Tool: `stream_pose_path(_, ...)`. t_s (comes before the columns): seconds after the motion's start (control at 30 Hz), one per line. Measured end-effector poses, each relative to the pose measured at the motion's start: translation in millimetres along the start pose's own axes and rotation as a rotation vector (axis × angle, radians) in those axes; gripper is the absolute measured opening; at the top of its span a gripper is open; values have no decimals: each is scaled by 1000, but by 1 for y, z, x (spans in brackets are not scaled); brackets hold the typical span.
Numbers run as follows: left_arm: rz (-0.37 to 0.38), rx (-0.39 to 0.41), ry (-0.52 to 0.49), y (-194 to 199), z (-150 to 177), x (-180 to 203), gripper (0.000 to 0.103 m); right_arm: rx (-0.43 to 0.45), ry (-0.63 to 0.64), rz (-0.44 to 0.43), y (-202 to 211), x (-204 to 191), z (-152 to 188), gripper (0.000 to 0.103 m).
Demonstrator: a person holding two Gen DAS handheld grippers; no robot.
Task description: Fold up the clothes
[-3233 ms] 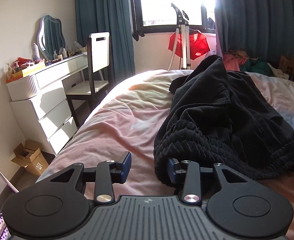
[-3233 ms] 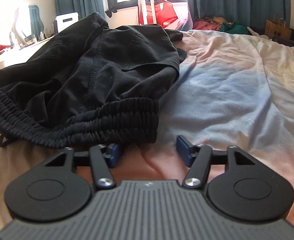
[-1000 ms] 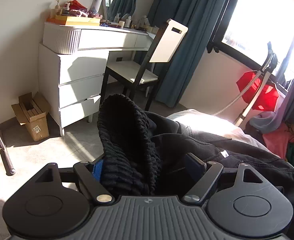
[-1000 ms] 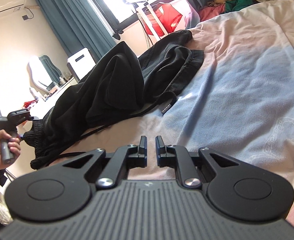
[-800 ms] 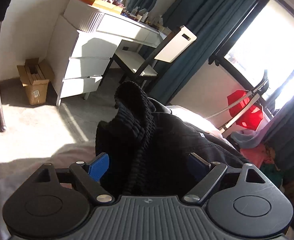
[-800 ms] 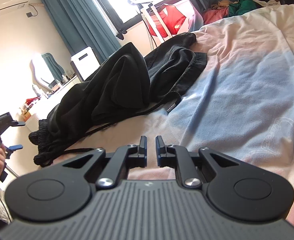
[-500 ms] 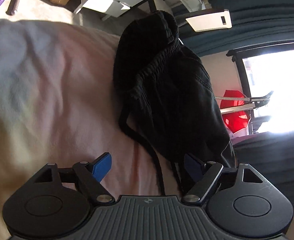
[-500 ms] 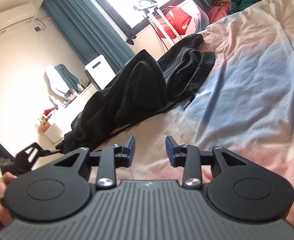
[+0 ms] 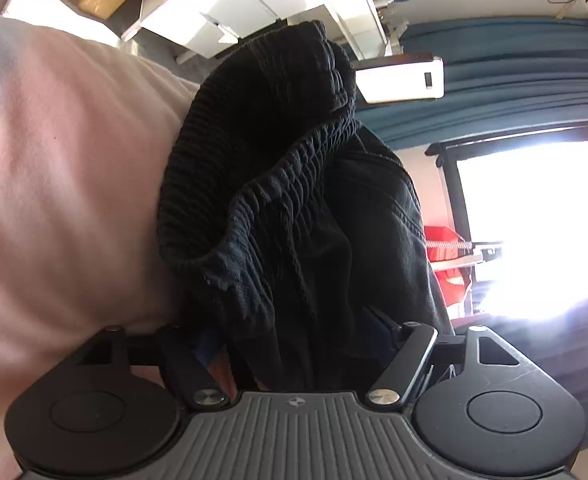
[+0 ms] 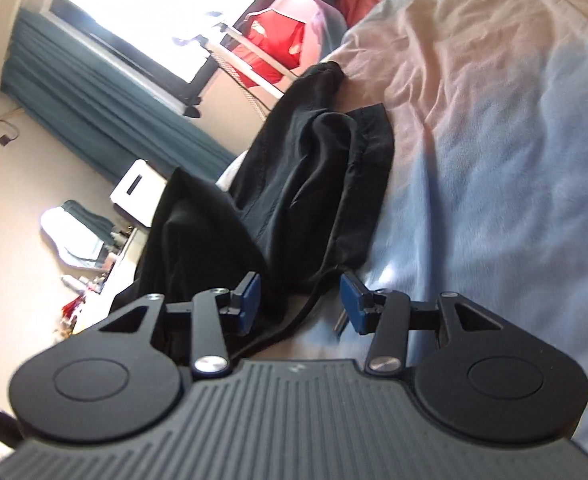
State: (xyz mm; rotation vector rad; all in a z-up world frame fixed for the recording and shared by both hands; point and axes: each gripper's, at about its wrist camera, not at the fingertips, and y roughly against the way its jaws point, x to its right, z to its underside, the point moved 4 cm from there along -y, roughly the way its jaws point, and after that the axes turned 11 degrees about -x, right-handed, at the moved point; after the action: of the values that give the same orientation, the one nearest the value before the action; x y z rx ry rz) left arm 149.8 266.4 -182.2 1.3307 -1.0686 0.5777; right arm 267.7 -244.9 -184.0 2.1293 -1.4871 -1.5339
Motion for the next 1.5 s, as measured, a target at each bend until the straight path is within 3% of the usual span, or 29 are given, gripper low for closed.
stream_pose_path(0.03,-10,13,8,1,1,-4,43,-3,-4,24,-14,1,-9,48)
stream_pose_path(0.13,3,35,58,2,-2,-17,24,-14,-14,95,-56,4,-35,41)
stream_pose_path(0.17,7,42,62,4,-1,-20,23,-17,-18,119,-70,5,-44,20)
stream_pose_path(0.2,8,52,60,8,1,-21,22,-2,-8,127,-71,3,-45,14)
stream_pose_path(0.33,1,104,20,29,12,-22,18,88,36,149,-60,-8,-47,9)
stream_pose_path(0.57,97,222,-57,108,30,-13,16,262,32,150,25,-8,-52,8)
stream_pose_path(0.7,151,228,-73,137,40,3,16,360,-5,180,96,22,-65,8)
stream_pose_path(0.83,182,251,-113,151,30,35,16,458,-44,211,169,54,-77,8)
stream_pose_path(1.0,209,223,-114,172,13,47,16,582,-94,250,259,94,-92,8)
stream_pose_path(1.1,209,174,-81,173,-1,38,16,583,-115,299,277,127,-90,8)
stream_pose_path(1.3,104,172,-46,166,-7,7,19,417,-367,259,251,202,-46,10)
stream_pose_path(1.5,6,160,-72,165,-4,-3,21,388,-479,162,267,209,-9,16)
